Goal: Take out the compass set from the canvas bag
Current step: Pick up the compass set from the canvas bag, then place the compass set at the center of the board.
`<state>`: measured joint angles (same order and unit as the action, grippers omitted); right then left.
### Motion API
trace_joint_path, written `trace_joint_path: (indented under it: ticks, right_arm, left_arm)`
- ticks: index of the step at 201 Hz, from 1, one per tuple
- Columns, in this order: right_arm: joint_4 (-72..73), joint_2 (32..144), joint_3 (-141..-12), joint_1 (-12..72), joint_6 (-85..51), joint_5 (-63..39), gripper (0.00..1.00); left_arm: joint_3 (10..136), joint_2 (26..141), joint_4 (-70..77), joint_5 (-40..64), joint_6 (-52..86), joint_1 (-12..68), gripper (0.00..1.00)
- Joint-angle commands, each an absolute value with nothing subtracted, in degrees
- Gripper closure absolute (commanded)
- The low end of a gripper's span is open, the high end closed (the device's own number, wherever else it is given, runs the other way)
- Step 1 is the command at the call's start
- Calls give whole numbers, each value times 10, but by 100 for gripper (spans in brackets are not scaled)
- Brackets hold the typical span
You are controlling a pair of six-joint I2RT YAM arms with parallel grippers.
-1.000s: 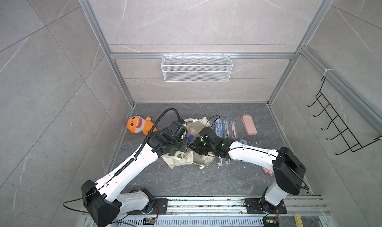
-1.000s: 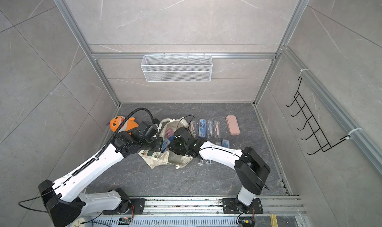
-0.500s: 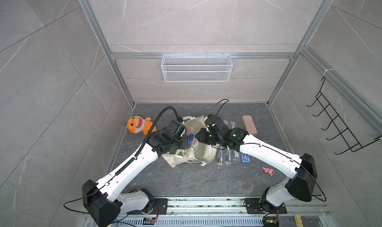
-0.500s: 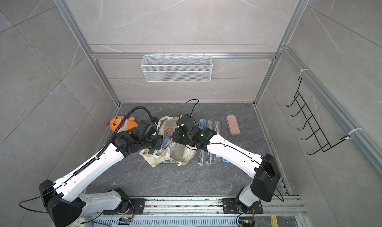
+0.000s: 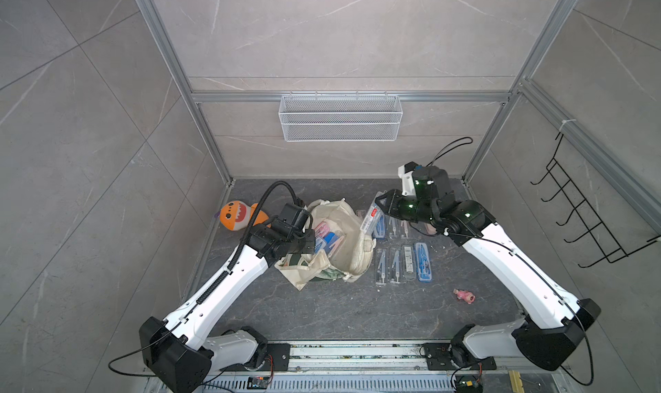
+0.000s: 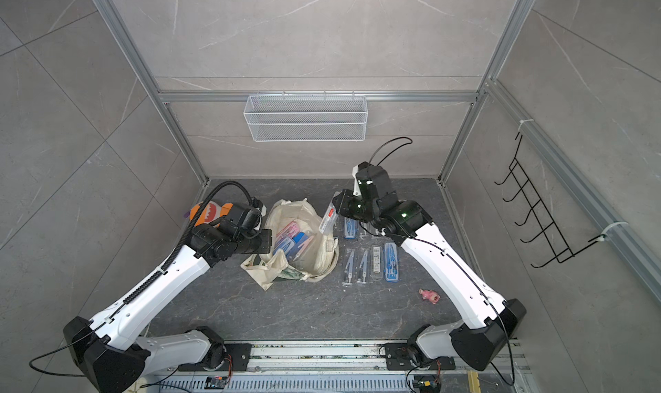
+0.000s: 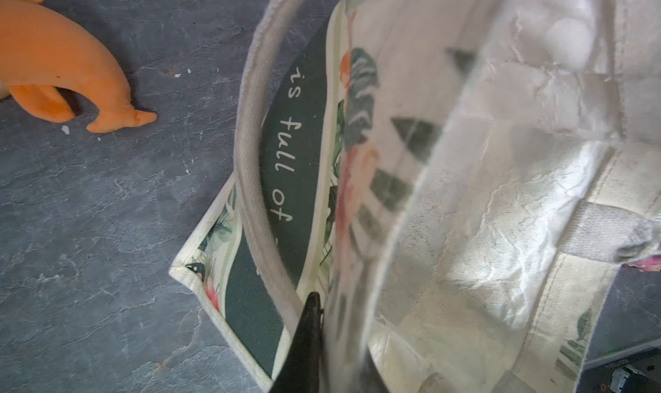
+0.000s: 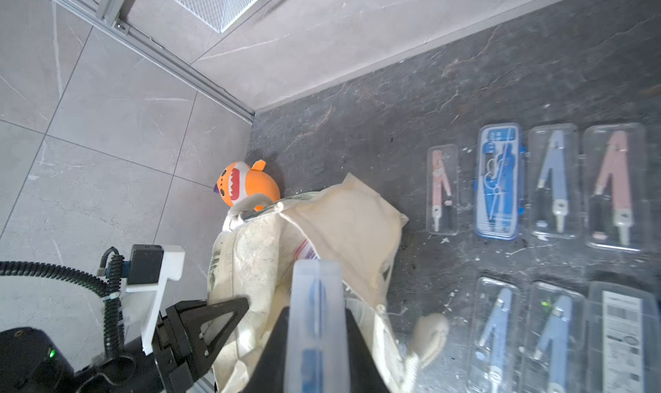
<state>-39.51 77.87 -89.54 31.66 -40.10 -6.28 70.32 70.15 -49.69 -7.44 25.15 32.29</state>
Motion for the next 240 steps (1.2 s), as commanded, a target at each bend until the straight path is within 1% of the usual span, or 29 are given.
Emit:
trace_joint_path:
  ticks: [1,24,44,75,93,113,138,192,240]
  right_arm:
    - [-437,753,-864,273,-360,-117,83]
    - [-435,731,-802,225,-341,-163,83]
    - [-425,720,-741,208,-328,-191,83]
    - [-358,726,-638,213,-345,-264,80]
    - [-318,747,-594,247,-362,-259,79]
    - [-298,787,-588,300,-370,-229,79]
    - [-260,839,-584,330,-381,-217,79]
    - [-239,954,-625,334,-353,-198,79]
    - [-242,1020,-660,333,-338,-193,79]
  left_arm:
    - [741,691,-521,-99,224,289,100]
    - [752,693,-531,-93,210,257,100]
    - [764,698,-540,-90,202,235,100]
    - [775,710,-545,-85,189,228,100]
    - [776,713,-541,-76,187,228,100]
    - [776,715,-535,-64,186,228,100]
    - [773,712,-523,-46,187,228,100]
    - [769,704,-498,2,186,228,100]
    - [762,695,-486,53,181,228,100]
